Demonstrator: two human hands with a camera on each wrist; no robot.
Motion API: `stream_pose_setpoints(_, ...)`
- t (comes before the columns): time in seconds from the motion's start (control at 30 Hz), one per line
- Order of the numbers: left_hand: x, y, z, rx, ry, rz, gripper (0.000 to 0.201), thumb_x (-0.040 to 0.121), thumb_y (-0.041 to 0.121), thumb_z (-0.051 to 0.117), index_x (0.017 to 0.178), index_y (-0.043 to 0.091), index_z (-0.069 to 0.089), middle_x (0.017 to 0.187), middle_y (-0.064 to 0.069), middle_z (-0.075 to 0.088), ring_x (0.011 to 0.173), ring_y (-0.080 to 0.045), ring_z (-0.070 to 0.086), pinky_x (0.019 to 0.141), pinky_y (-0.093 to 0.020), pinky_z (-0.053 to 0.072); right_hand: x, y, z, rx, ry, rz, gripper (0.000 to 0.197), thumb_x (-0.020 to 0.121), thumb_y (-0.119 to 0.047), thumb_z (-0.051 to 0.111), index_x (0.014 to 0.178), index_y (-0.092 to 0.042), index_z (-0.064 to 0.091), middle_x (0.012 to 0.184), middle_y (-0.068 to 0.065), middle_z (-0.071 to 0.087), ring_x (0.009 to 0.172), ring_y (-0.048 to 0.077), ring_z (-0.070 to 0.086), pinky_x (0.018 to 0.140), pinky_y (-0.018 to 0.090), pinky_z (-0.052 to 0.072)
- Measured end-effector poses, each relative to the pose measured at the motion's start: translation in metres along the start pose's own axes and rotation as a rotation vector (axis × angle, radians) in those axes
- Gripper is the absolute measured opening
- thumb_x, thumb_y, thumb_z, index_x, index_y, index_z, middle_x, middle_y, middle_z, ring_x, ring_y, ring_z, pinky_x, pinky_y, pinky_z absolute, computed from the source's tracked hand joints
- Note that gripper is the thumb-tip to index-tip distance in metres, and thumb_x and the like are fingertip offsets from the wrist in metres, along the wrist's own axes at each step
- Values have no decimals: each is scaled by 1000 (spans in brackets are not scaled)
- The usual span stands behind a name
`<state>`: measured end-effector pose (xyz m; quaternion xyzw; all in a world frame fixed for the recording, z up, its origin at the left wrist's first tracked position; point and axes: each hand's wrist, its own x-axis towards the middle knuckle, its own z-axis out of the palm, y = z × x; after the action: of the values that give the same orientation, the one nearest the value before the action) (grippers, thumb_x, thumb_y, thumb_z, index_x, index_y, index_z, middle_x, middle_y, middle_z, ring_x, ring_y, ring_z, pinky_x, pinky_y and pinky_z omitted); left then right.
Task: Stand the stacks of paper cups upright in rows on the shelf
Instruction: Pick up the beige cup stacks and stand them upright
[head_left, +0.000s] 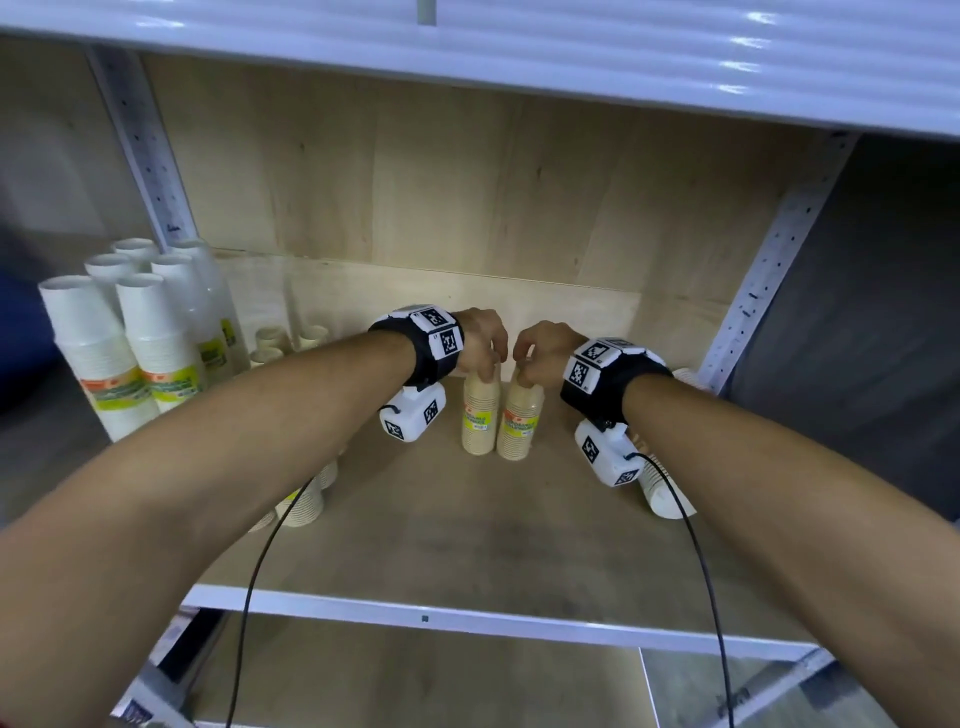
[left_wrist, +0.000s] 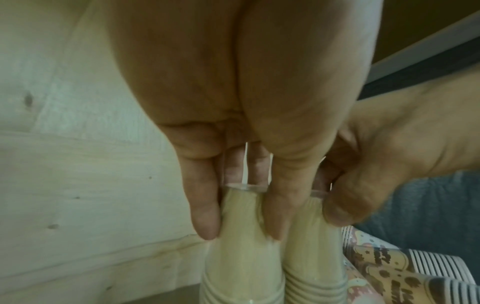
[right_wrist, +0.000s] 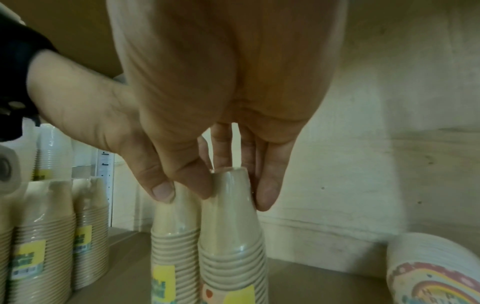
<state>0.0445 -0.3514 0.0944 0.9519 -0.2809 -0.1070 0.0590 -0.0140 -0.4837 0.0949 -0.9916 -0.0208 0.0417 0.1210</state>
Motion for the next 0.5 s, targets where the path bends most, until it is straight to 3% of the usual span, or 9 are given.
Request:
stream_pose_setpoints(0.17, -27, -1, -16, -34, -121, -68, 39, 81, 11, 76, 119, 16, 68, 117, -5, 66, 86, -21, 68, 67, -27, 58, -9, -23, -4, -72, 1, -30, 31, 82, -10, 69, 113, -8, 69, 94, 4, 63, 82, 15, 54, 47, 17, 33)
stream_pose_setpoints(0.27, -50, -4, -26, -38, -142, -128, 34, 78, 11, 78, 111, 15, 70, 117, -6, 67, 99, -26, 69, 74, -31, 59, -14, -43, -9, -48, -66, -46, 29, 79, -9, 71, 108, -7, 70, 72, -3, 56, 70, 15, 54, 49, 17, 35)
stream_pose_setpoints(0.33, -66, -6, -32, -24, -148, -161, 38, 80, 11, 77, 117, 11, 69, 118, -6, 67, 101, -25, 67, 83, -35, 59, -15, -56, -11, -40, -106, -60, 30, 76, -9, 72, 105, -6, 70, 73, 0, 59, 62, 14, 55, 55, 19, 42)
stream_pose_setpoints(0.4, -84, -7, -37, 5, -138, -187, 39, 82, 12, 75, 121, 9, 68, 117, -7, 67, 86, -19, 66, 90, -36, 56, -17, -71, -10, -29, -153, -83, 30, 74, -9, 71, 104, -5, 70, 78, 3, 63, 61, 16, 58, 61, 23, 48)
stream_pose_setpoints(0.5, -109, -16, -43, -14, -152, -240, 40, 82, 11, 76, 121, 6, 68, 107, -10, 68, 66, -13, 61, 92, -38, 55, -23, -94, -10, 8, -204, -138, 25, 74, -6, 71, 99, -3, 69, 76, 5, 63, 58, 17, 60, 61, 25, 51)
